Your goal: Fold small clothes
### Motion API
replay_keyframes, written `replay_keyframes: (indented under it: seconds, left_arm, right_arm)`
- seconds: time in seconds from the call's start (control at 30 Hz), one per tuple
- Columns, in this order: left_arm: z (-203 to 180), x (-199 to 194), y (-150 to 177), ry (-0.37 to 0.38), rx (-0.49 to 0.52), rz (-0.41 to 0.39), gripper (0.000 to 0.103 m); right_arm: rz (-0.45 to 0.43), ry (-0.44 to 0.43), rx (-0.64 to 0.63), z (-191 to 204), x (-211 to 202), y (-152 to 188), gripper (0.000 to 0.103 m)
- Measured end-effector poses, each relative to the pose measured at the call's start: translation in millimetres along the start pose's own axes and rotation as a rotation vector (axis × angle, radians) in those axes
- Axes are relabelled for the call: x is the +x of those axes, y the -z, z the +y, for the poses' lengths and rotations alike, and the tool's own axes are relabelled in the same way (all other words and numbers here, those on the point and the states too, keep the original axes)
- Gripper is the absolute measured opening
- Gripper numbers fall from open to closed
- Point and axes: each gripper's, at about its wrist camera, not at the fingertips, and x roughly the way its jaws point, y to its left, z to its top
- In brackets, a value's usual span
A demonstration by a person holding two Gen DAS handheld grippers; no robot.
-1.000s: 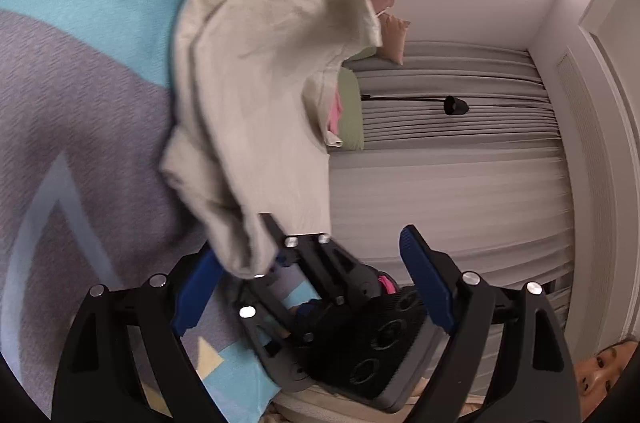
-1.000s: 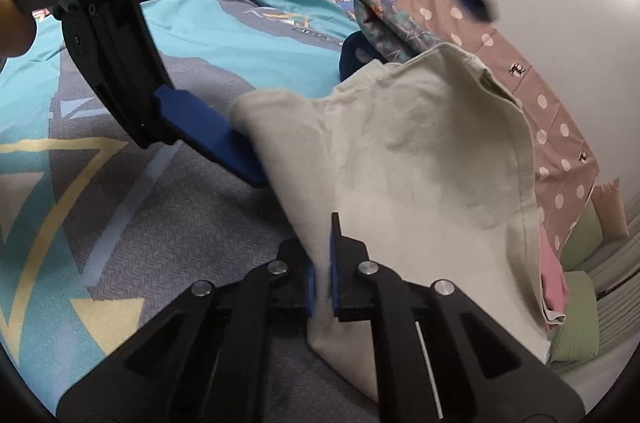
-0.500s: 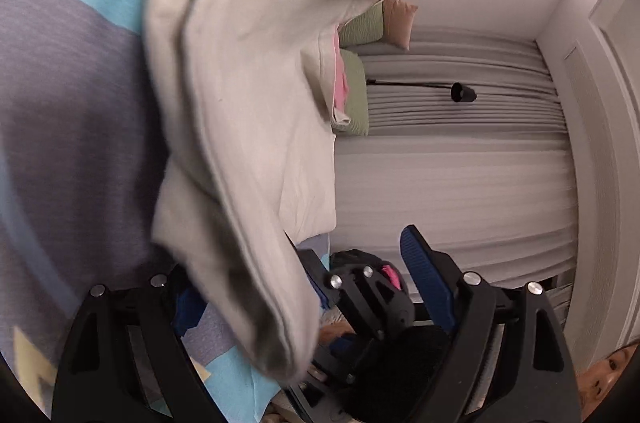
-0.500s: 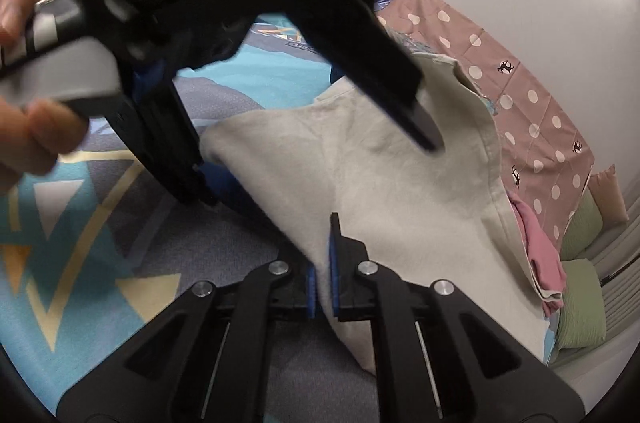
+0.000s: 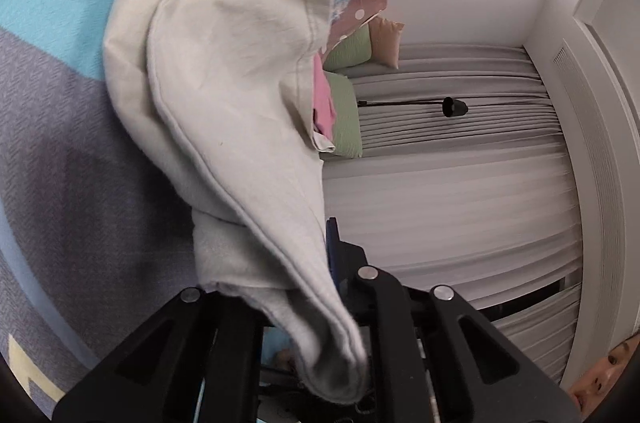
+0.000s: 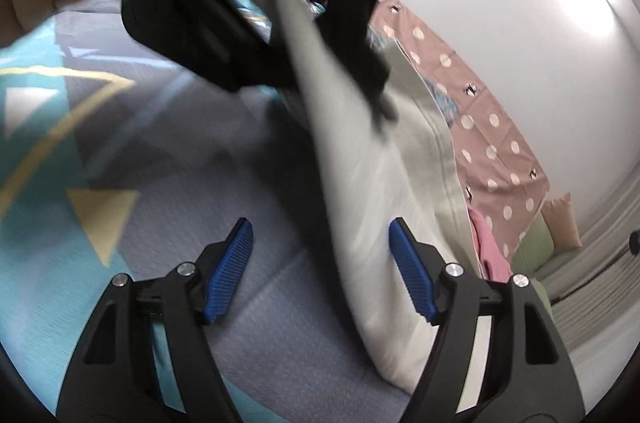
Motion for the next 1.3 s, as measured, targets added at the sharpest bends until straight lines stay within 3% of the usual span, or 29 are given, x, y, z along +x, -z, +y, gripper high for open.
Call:
replay_keyframes:
  seconds: [0.2, 0.53, 0.57, 0.63, 0.67, 0.7, 0.8, 1.03, 1.2, 1.3]
  left_arm:
    - [-17.0, -2.1, -4.4, 0.048, 0.019, -0.008, 0.01]
    - [-22.5, -9.0, -6.0, 0.055, 0.039, -0.01, 0.01]
    - [-23.0, -8.1, -6.2, 0.053, 0.039, -0.012, 0.01]
    - [-18.8, -14.6, -4.3, 0.048, 0.039, -0.01, 0.01]
    - [-17.3, -11.1, -5.8, 0.046, 0.04, -0.011, 0.01]
    - [-18.1, -10.7, -5.4, 0.046, 0.041, -0.013, 0.01]
    - [-21.7, -15.1, -2.5, 0.035, 0.057, -0.028, 0.01]
    - [-32.2, -33.2, 22.9, 0.029, 0.1, -0.039, 0.01]
    - [-28.0, -44.7, 60.7, 0.017, 0.102, -0.035, 0.01]
    - [-4.9, -49.4, 93.2, 0.016, 0.04, -0.031, 0.01]
  right_arm:
    - [0.103, 0.14, 0.008, -34.1, 26.7, 15.1, 0.071]
    - [0.326, 0.305, -0.02, -122.5, 53.6, 101.2, 0.071]
    - [0.344, 0.311, -0.026, -129.9, 55.9, 108.1, 0.067]
    - [0.388, 0.316, -0.048, -137.0, 61.9, 118.4, 0.041]
    - [0.419, 0.311, -0.065, -136.8, 66.0, 121.5, 0.015]
    - [0.439, 0.298, -0.076, -133.6, 68.3, 124.3, 0.006]
    - [0.413, 0.334, -0.13, -125.1, 62.6, 124.7, 0.005]
    - [0.376, 0.365, -0.122, -127.7, 16.2, 121.8, 0.005]
    - [0.407, 0.338, -0.138, -107.5, -25.0, 133.6, 0.005]
    - [0.439, 0.277, -0.082, -98.5, -43.4, 139.5, 0.005]
